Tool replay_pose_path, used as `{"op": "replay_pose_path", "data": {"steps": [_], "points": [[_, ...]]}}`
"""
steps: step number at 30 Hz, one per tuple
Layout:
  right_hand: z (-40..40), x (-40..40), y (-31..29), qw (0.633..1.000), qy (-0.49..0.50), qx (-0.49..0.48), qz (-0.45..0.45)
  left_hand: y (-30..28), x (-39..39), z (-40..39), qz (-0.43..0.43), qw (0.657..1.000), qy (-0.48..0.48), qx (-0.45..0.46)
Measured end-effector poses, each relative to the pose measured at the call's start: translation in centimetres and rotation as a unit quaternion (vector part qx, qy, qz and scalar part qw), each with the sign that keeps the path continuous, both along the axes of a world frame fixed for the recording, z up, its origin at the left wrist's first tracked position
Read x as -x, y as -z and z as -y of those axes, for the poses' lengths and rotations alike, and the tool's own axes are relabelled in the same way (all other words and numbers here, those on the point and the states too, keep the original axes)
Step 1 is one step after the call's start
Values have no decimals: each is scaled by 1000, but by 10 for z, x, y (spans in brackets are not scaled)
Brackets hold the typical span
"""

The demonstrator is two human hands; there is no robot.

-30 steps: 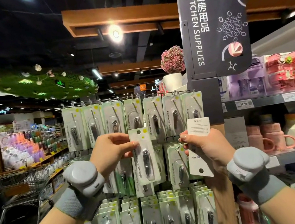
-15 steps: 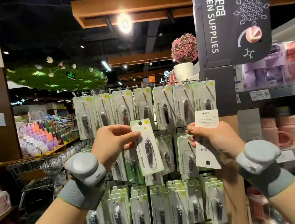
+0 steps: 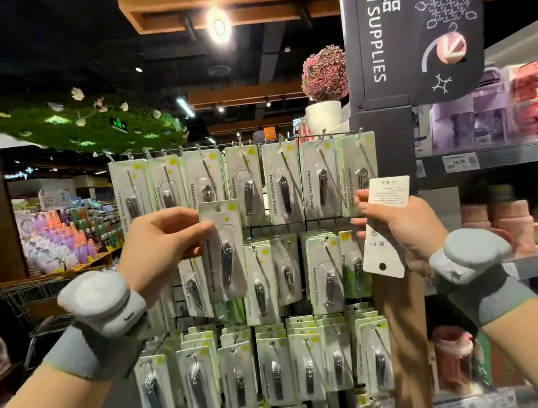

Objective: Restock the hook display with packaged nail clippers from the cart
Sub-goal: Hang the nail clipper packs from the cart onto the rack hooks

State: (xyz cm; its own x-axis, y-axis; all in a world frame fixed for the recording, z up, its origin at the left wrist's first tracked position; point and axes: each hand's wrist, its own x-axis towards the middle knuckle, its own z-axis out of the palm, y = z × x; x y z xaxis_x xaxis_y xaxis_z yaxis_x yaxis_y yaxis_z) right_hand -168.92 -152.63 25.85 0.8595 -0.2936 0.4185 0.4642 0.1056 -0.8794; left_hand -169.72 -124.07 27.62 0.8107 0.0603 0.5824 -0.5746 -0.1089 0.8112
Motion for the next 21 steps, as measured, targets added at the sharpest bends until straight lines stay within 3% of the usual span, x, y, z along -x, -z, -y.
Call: {"op": "replay_pose_path", "data": {"steps": [11,16,21], "points": [[-8,11,21,999,-29,-20,1,30,4,2,-22,999,12,-22],[-18,18,27,997,-77,23,-4,35,-4,31,0,993,4,-120],[-31,15,26,993,-100,54,-20,39,-22,64,6,987,-45,-152]]}}
